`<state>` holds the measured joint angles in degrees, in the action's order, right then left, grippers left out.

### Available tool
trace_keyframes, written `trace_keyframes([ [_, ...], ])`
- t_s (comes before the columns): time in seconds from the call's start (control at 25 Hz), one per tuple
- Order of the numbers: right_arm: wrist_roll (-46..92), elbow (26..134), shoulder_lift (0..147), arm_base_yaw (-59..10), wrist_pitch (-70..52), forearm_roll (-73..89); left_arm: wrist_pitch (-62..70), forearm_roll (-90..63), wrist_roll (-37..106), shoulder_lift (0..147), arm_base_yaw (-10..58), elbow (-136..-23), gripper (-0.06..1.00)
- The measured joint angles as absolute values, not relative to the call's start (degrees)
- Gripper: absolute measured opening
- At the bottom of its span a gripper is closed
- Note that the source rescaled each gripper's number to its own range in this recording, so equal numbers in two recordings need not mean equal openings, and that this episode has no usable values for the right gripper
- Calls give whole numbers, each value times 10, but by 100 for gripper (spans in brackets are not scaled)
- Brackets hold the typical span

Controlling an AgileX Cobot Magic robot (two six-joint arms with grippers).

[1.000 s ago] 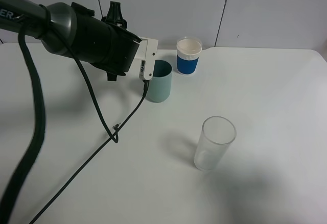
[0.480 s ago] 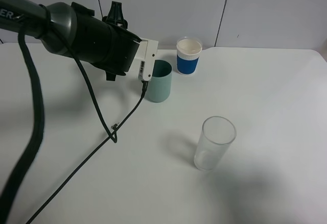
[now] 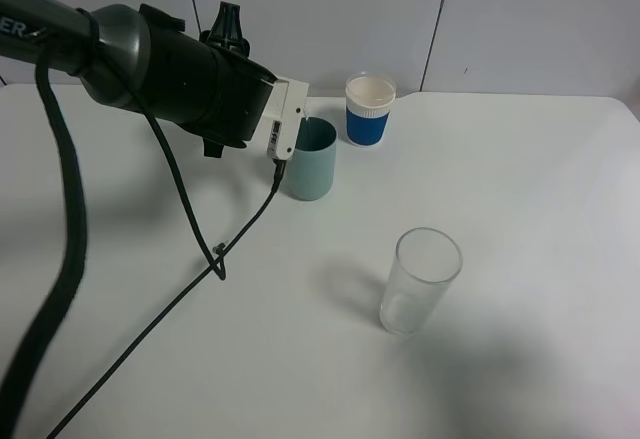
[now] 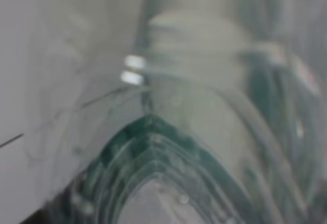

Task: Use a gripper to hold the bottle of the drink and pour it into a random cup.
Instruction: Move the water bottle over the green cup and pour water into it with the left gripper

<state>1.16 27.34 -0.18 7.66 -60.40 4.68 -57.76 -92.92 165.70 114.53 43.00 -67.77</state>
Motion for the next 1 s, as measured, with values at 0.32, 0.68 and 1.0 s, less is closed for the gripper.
trace_keyframes([
  [0.32,12,273,-2,77,-604,47,-580,-925,1661,1145,430,-678,0],
  [0.68,12,273,-2,77,-604,47,-580,-916,1671,1145,430,-678,0],
  [1.0,12,273,-2,77,-604,47,-580,-916,1672,1145,430,-678,0],
])
